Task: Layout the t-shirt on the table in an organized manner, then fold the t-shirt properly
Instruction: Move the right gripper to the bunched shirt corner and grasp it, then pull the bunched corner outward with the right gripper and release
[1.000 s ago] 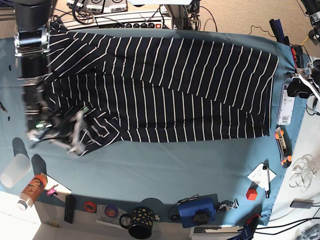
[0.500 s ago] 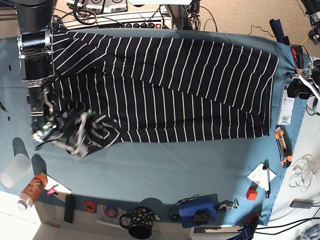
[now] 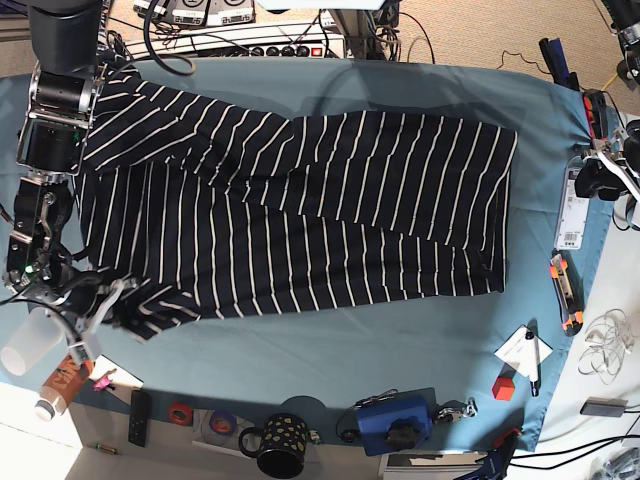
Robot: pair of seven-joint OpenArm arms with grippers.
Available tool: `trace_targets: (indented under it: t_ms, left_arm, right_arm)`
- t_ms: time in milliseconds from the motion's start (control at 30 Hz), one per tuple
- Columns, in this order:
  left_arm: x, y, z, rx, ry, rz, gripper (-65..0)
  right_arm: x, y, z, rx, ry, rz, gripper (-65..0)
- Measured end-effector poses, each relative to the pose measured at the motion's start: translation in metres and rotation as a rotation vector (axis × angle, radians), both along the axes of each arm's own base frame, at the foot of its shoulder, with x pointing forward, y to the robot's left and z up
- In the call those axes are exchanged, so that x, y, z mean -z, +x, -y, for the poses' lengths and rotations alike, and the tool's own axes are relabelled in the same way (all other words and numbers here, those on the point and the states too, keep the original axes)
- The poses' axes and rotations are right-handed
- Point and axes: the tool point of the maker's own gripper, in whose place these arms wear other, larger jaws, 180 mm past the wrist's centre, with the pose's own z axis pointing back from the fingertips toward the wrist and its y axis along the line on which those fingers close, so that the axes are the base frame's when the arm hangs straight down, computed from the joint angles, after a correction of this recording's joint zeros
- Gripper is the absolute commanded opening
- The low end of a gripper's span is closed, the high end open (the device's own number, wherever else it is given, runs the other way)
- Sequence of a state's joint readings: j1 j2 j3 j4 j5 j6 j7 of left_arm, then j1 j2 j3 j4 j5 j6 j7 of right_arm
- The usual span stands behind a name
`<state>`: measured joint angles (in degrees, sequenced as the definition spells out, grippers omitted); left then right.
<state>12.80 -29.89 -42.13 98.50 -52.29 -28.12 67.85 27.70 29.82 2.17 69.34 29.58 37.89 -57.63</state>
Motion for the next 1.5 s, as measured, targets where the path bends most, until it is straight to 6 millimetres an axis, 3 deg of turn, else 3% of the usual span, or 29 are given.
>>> trace_targets:
  t_ms: [67, 167, 233, 467, 567, 733, 933, 1100, 1133, 1233, 1400, 1500]
  left_arm:
    - [0.0, 0.0, 0.0, 0.0, 0.0, 0.0, -34.1]
    - [0.0, 0.0, 0.0, 0.0, -0.001, 0.0, -34.1]
    - [0.0, 0.0, 0.0, 0.0, 0.0, 0.0, -34.1]
    - [0.0, 0.0, 0.0, 0.0, 0.0, 0.001, -34.1]
    - [0.0, 0.0, 0.0, 0.0, 0.0, 0.0, -34.1]
    - [0.0, 0.0, 0.0, 0.0, 0.0, 0.0, -34.1]
    - [0.0, 0.0, 0.0, 0.0, -0.001, 0.0, -34.1]
    - [0.0, 0.0, 0.0, 0.0, 0.0, 0.0, -34.1]
    - [0.0, 0.0, 0.0, 0.0, 0.0, 0.0, -34.1]
    - [0.0, 0.0, 0.0, 0.0, -0.001, 0.001, -34.1]
    - [-0.002, 0.002, 0.0, -0.003, -0.001, 0.013, -34.1]
    - [-0.005, 0.005, 0.0, -0.008, -0.005, 0.038, -34.1]
  right_arm:
    - [0.002, -0.003, -0.005, -0.037, 0.0, -0.011, -65.0]
    - [0.0, -0.003, -0.007, -0.043, 0.018, -0.008, -50.5]
    - [-0.001, -0.003, -0.01, -0.046, 0.033, -0.003, -48.5]
    - [-0.001, -0.003, -0.01, -0.047, 0.036, -0.002, -49.3]
    - [-0.001, -0.001, -0.004, 0.003, 0.038, -0.003, -65.0]
    - [0.001, 0.0, 0.006, 0.03, -0.018, -0.003, -65.0]
    - [-0.023, 0.014, 0.013, 0.054, 0.0, 0.106, -65.0]
    - [-0.063, 0.024, 0.035, 0.122, 0.032, 0.204, -65.0]
    - [-0.068, 0.023, 0.04, 0.127, 0.031, 0.208, -61.1]
    - [-0.071, 0.015, 0.057, 0.176, 0.035, 0.185, -40.4]
    - [-0.058, 0.002, 0.076, 0.278, 0.059, 0.129, -39.1]
    - [-0.035, -0.003, 0.074, 0.276, 0.084, 0.121, -39.2]
